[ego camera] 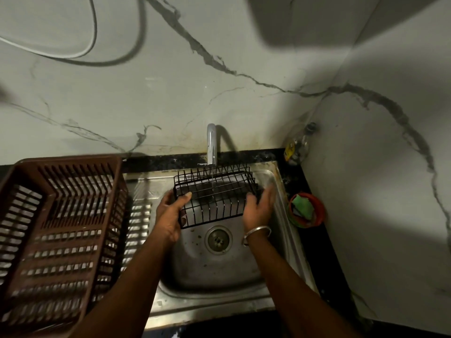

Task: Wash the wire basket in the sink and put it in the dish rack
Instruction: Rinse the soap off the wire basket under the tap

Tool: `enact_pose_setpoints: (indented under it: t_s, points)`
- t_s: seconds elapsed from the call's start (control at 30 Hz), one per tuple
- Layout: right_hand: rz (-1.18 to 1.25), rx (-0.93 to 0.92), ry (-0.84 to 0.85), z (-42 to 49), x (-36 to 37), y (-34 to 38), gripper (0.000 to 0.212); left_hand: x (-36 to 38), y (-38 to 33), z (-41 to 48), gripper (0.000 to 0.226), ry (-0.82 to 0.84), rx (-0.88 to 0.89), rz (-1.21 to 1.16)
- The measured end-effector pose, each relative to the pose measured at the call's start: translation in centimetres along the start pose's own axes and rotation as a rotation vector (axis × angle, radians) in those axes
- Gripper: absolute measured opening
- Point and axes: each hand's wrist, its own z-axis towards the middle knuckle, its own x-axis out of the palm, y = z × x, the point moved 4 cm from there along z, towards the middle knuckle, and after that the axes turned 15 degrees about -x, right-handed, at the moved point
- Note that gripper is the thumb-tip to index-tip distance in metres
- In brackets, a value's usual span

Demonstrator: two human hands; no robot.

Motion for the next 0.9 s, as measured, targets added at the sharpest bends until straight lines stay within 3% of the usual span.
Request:
enact_pose_setpoints:
  t_s: [0.07, 0.13, 0.2, 0.3, 0.43, 0.53, 0.67, 0.8, 0.9]
  points:
    - [-0.478, -0.362, 0.256, 1.4, 1.2, 1.4, 0.071, 0.4, 0.0, -0.1, 0.082, 0.006, 0.050, 0.001]
    - [-0.776, -0.491, 0.520, 1.6, 3.3, 2.8, 0.066, 0.9, 0.2, -0.5, 0.098, -0.005, 0.055, -0.002]
    - [-0.906, -0.532, 0.667, 0.7, 5.4, 3.7, 0.069, 1.5, 0.2, -1.2, 0.103, -0.013, 0.067, -0.008]
    - [-0.900, -0.731, 0.770, 0.1, 7.2, 4.0, 0.067, 1.4, 0.3, -1.0, 0.090, -0.001, 0.083, -0.044]
    - [-0.885, -0.601, 0.757, 0.8, 8.1, 3.3, 0.073, 0.6, 0.1, -0.4, 0.106, 0.009, 0.086, -0.025]
    - [-0.857, -0.724, 0.849, -0.5, 9.3, 3.6, 0.070, 0.7, 0.2, -0.1, 0.099, 0.027, 0.110, -0.006]
    - [-0.887, -0.586, 0.775, 0.6, 8.8, 3.5, 0.069, 0.3, 0.1, 0.1, 0.081, 0.056, 0.125, 0.022]
    - [-0.842, -0.700, 0.850, 0.8, 9.1, 3.3, 0.065, 0.2, 0.1, 0.2, 0.083, 0.071, 0.148, 0.049]
    - [-0.922, -0.446, 0.704, 3.3, 8.1, 2.3, 0.068, 0.8, -0.1, -0.6, 0.067, 0.079, 0.165, 0.072]
